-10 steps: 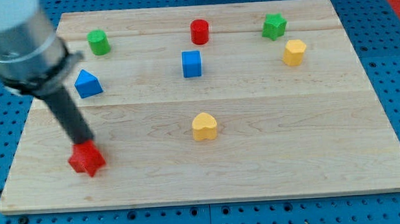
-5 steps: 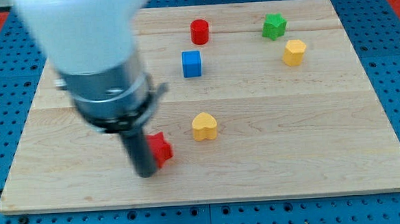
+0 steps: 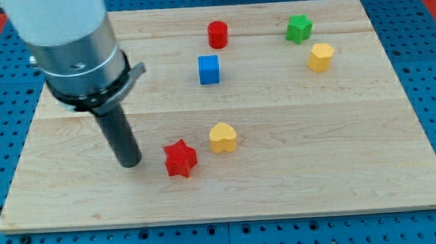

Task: Push red star diagonally below yellow heart

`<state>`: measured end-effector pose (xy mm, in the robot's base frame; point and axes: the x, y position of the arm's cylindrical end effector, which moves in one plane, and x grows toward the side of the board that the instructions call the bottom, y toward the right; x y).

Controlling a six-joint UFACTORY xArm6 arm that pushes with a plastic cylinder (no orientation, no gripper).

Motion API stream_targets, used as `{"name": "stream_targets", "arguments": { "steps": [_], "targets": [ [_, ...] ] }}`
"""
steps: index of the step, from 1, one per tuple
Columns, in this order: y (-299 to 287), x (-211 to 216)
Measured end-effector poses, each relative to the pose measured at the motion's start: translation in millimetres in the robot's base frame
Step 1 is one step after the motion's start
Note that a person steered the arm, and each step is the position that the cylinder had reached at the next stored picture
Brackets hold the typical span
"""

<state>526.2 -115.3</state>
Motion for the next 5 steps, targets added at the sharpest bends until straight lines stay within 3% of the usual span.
{"name": "stream_targets", "arguments": {
  "steps": [1,3,5],
  "targets": [
    [52,16],
    [251,12],
    [310,38]
  ]
}}
